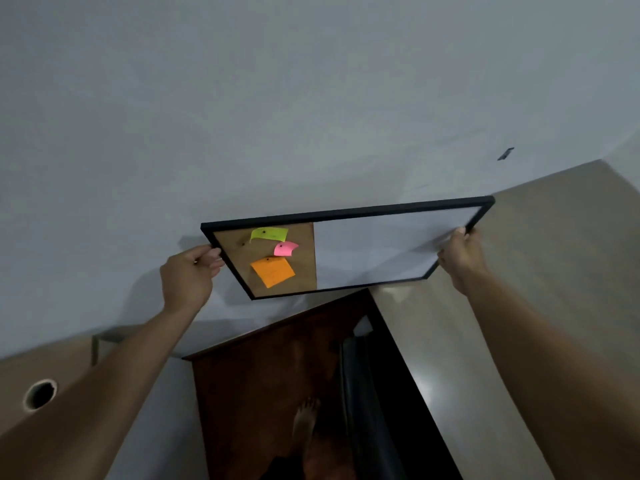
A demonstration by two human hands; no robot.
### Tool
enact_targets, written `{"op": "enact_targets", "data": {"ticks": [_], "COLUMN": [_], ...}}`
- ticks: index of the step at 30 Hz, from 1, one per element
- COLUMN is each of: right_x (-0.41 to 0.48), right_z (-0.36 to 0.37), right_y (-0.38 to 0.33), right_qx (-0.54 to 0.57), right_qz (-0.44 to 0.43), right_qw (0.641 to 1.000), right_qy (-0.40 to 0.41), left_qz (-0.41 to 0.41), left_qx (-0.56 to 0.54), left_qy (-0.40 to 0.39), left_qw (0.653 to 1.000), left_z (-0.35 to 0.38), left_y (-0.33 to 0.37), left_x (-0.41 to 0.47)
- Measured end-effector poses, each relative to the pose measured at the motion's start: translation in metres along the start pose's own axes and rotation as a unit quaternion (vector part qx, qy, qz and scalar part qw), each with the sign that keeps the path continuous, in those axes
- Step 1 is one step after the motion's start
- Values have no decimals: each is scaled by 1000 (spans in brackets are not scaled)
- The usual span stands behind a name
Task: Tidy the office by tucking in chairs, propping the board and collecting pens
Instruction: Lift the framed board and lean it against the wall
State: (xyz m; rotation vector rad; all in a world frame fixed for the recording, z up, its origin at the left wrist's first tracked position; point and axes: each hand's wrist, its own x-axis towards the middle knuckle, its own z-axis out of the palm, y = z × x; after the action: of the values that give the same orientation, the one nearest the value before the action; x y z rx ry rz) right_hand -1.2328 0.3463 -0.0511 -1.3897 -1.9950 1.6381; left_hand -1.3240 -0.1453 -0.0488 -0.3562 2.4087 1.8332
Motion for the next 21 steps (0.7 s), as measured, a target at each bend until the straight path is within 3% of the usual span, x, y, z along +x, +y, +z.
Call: {"op": "enact_targets", "data": {"ticks": [7, 12, 17, 21], "right_x": [34, 56, 64, 78], "right_z": [45, 65, 75, 71], "right_y": [-56, -80, -74, -42], "right_qx": [6, -17, -20, -2], "right_qz": [-14, -13, -61, -41], "right_qw": [1000, 998, 990, 989], "right_qy": [-9, -60, -123, -143], "left_qz": [-7, -6, 36, -3], "left_qx": [6, 12, 90, 151], "left_qy": [9, 32, 53, 28], "left_qw": [1000, 999, 994, 988], "left_z": [12, 20, 26, 39], "left_y": [-19, -16, -22, -17], "left_x": [27, 35, 24, 18]}}
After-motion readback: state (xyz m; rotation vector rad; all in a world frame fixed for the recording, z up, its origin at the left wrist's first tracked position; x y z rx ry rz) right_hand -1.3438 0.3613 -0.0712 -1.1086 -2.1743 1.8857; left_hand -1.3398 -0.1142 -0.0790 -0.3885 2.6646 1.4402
